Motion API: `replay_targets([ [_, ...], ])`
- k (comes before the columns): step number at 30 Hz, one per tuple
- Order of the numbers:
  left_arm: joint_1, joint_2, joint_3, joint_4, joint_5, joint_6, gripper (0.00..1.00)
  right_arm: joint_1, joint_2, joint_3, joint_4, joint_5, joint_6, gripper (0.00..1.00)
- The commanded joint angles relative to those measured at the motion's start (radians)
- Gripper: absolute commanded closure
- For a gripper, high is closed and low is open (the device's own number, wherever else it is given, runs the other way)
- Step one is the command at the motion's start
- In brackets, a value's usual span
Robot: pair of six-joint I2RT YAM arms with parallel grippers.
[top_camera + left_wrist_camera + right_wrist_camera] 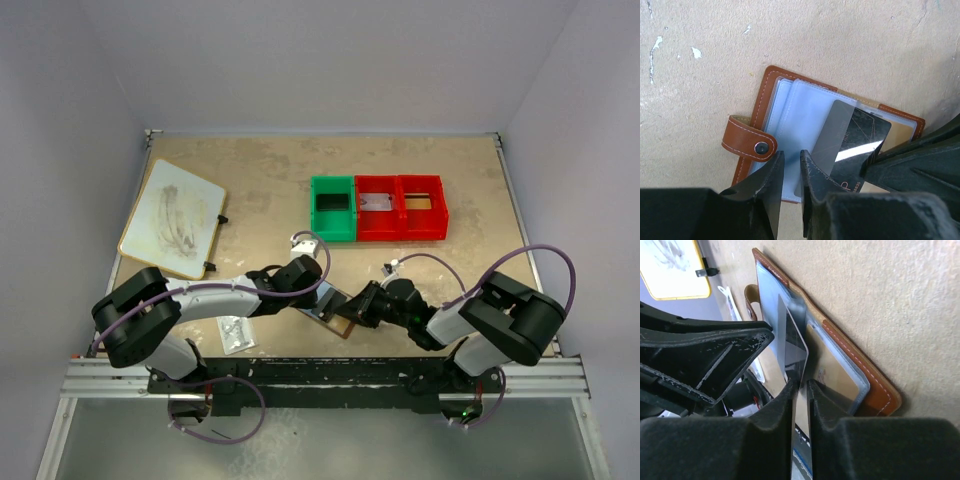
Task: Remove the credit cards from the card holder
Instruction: Remove the credit card from the card holder.
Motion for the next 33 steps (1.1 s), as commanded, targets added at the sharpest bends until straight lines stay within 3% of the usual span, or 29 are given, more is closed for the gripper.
replay_targets([
  [1,-0.002,0.014,-0.027,-0.016,0.027,0.031,0.83,-0.002,0.020,0.026,-0.014,0.005,-0.006,0.78],
  [8,-0.003,0.026,-0.032,-0.027,0.029,0.023,0.85,-0.002,0.096,0.056,0.089,0.042,0.025,0.75],
  [15,-0.004,-0.003,-0.035,-0.044,-0.022,-0.003,0.86,-0.002,0.063,0.043,0.066,0.040,-0.001,0.99],
  [17,-0.004,-0.010,-0.035,-0.048,-0.034,-0.006,0.87,-0.002,0.018,0.016,0.053,0.048,0.000,1.00],
  [26,-0.004,-0.016,-0.028,-0.054,-0.055,-0.016,0.88,-0.002,-0.234,0.002,-0.192,0.068,-0.070,1.00],
  [33,-0.003,-0.070,-0.033,-0.059,-0.080,-0.031,0.87,-0.002,-0.457,0.064,-0.452,0.149,-0.225,1.00],
])
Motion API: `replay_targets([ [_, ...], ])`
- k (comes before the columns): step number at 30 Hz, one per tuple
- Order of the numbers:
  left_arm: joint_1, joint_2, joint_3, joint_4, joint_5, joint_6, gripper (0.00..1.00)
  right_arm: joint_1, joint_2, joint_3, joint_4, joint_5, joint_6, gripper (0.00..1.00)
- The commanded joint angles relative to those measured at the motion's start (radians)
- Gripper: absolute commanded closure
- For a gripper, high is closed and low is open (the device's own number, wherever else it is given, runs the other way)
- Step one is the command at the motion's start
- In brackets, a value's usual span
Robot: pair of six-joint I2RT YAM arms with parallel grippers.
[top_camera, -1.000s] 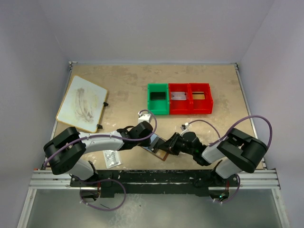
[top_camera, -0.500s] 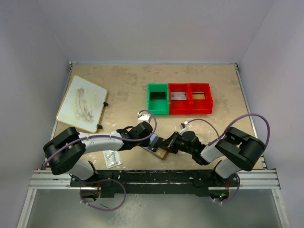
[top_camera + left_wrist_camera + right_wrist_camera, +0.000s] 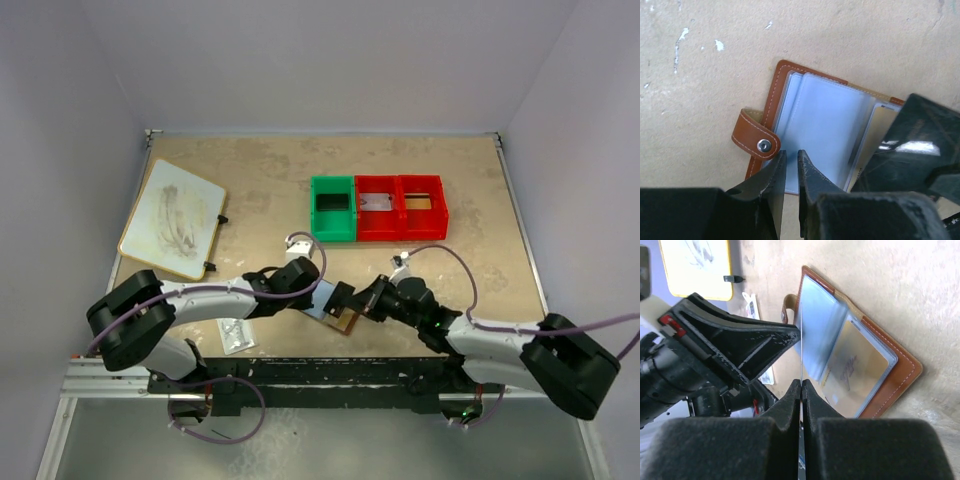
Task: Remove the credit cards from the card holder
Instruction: Remove the credit card from the card holder.
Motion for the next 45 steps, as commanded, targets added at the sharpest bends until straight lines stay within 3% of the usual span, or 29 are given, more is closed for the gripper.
replay_targets([
  [1,0.000,-0.056,-0.017,-0.049,-0.048,-0.013,0.87,-0.002,-0.134,0.070,-0.201,0.089,-0.137,1.00],
  [10,-0.001,-0.136,-0.011,-0.072,-0.074,-0.022,0.85,-0.004,-0.281,0.113,-0.312,0.175,-0.297,1.00],
  [18,-0.001,-0.280,-0.011,-0.168,-0.179,-0.048,0.80,-0.004,-0.271,0.280,-0.344,0.272,-0.749,1.00],
  [23,0.001,-0.366,-0.019,-0.265,-0.293,-0.093,0.56,-0.004,-0.107,0.455,-0.356,0.363,-1.088,1.00],
  [27,0.003,-0.411,-0.026,-0.309,-0.316,-0.129,0.45,-0.012,0.102,0.673,-0.457,0.459,-1.303,1.00],
  [31,0.004,-0.453,-0.040,-0.345,-0.328,-0.157,0.43,-0.061,0.309,0.885,-0.556,0.450,-1.440,1.00],
  [37,0.006,-0.515,-0.053,-0.384,-0.322,-0.186,0.38,-0.088,0.522,1.077,-0.634,0.447,-1.576,1.00],
  [45,0.006,-0.607,-0.058,-0.419,-0.305,-0.193,0.27,-0.093,0.710,1.203,-0.631,0.526,-1.734,1.00],
])
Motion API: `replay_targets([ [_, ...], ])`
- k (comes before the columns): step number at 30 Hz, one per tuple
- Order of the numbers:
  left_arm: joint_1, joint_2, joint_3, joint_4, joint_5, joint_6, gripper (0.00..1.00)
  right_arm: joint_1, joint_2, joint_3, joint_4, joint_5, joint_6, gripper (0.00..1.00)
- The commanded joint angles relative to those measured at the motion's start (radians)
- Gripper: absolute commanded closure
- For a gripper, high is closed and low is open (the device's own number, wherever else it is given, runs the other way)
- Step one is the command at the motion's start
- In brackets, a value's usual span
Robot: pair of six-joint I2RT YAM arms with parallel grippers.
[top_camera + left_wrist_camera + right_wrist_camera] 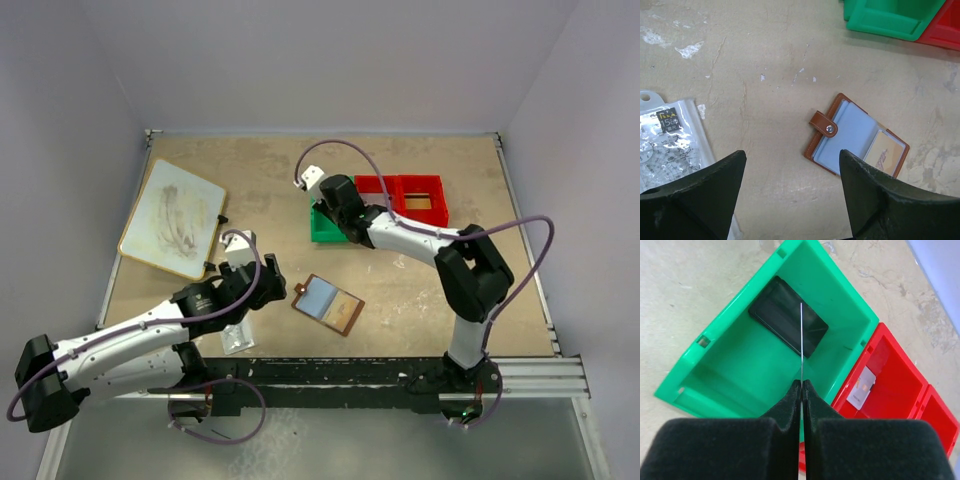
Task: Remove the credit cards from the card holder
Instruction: Remove the credit card from the card holder, then place the credit card in the storage box.
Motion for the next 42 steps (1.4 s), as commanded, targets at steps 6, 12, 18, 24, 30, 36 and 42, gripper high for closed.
replay_targets([
  [6,0.004,-0.055,0.007,-0.044,-0.021,-0.015,0.26,-0.003,0.112,0.113,0.058,0.070,-0.235,1.00],
  [12,0.004,-0.068,0.019,-0.058,-0.028,-0.012,0.26,-0.007,0.180,0.131,0.123,0.090,-0.327,1.00],
  [18,0.005,-0.081,0.028,-0.075,-0.039,-0.007,0.26,-0.018,0.231,0.136,0.153,0.039,-0.390,1.00],
  [24,0.004,-0.083,0.032,-0.090,-0.044,-0.007,0.26,-0.036,0.254,0.148,0.128,-0.006,-0.406,0.93],
  [30,0.004,-0.081,0.030,-0.091,-0.045,-0.010,0.26,-0.059,0.259,0.149,0.092,-0.069,-0.407,0.86],
  [36,0.004,-0.079,0.027,-0.095,-0.045,-0.013,0.26,-0.079,0.277,0.179,0.042,-0.096,-0.396,0.83],
  [42,0.004,-0.078,0.024,-0.095,-0.042,-0.020,0.26,-0.090,0.280,0.193,0.021,-0.097,-0.394,0.81],
])
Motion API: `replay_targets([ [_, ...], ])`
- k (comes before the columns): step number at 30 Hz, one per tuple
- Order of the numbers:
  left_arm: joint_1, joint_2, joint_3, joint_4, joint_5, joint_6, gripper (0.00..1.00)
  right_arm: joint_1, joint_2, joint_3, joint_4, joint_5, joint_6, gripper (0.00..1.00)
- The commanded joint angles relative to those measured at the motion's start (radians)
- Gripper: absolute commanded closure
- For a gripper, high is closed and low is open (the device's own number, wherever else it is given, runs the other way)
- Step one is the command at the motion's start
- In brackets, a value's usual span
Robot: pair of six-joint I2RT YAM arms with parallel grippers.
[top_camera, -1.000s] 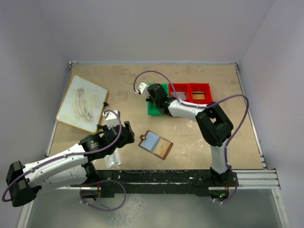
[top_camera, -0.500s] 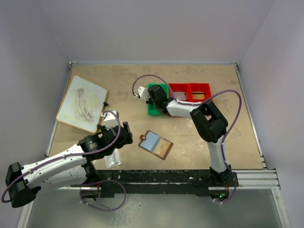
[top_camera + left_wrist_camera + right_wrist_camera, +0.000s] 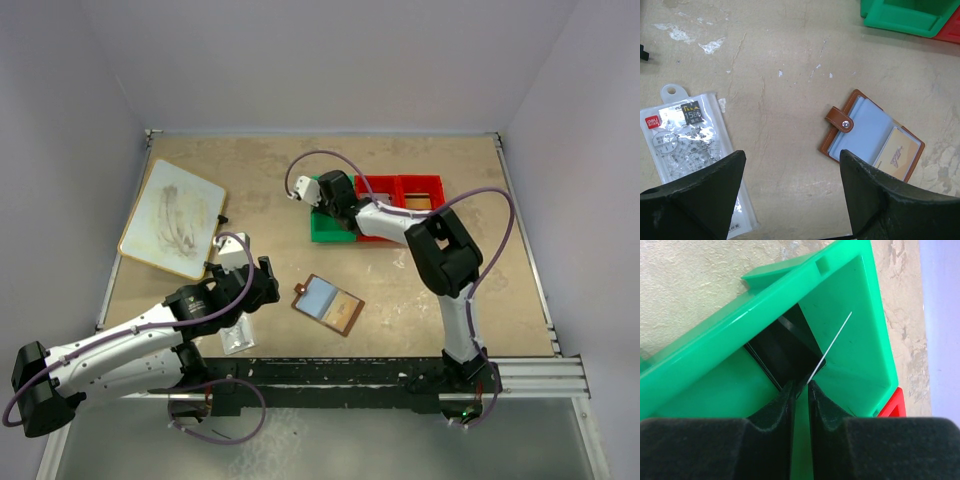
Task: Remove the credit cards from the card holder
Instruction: Place the credit card in the storage box.
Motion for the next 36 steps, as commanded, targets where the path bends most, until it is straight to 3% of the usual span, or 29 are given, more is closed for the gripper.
replay_targets([
  [1,0.003,-0.009,0.022,-0.002,-0.022,-0.017,0.26,-0.012,0.005,0.040,-0.023,-0.010,-0.002,0.81],
  [24,0.003,-0.005,0.017,-0.004,-0.027,-0.030,0.27,-0.019,0.015,0.082,-0.092,-0.086,0.022,0.73],
  [36,0.004,-0.002,0.013,-0.001,-0.025,-0.033,0.27,-0.021,-0.011,0.111,-0.124,-0.223,0.076,0.71],
])
